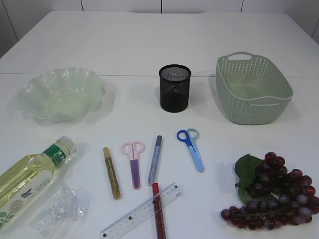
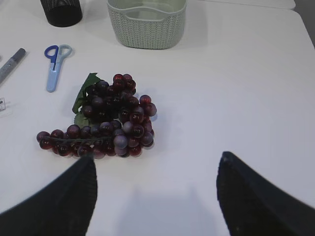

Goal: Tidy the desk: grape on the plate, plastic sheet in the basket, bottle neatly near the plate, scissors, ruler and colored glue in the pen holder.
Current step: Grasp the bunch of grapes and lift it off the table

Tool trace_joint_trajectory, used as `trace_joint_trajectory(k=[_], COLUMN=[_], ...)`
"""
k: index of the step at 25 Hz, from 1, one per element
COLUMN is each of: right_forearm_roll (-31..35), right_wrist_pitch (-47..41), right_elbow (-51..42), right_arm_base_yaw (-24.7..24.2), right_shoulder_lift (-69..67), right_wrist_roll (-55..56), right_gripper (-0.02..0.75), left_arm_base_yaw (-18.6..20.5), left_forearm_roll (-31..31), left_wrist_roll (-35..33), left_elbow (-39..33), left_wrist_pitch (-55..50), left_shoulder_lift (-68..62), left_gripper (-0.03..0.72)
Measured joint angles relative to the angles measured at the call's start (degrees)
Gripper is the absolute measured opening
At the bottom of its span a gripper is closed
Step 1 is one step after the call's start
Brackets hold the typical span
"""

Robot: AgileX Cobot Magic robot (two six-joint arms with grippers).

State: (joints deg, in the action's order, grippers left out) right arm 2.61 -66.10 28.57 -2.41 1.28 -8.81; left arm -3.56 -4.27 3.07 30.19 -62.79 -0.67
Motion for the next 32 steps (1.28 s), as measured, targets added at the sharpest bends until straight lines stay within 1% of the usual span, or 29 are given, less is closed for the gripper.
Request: trace_joint_trajectory(k=[9,21,32], right_forearm_roll=[0.0,0.0,0.0], right_wrist_pitch=[0.0,0.0,0.0], right_elbow=[0.0,0.0,0.0], right_arm_base_yaw=[0.0,0.0,0.0], right_shoulder_lift=[0.0,0.0,0.0], right_wrist_roll=[0.0,0.0,0.0], right_gripper=[0.584,0.584,0.584], left_arm_base_yaw=[0.0,0.0,0.0], left_forearm_roll=[0.0,0.0,0.0], left_wrist_roll=[0.0,0.0,0.0], left_elbow=[0.0,0.0,0.0], left_wrist_pitch=[0.0,0.0,0.0], left_shoulder_lift=[0.0,0.0,0.0], left_gripper=[0.485,0.448,0.439])
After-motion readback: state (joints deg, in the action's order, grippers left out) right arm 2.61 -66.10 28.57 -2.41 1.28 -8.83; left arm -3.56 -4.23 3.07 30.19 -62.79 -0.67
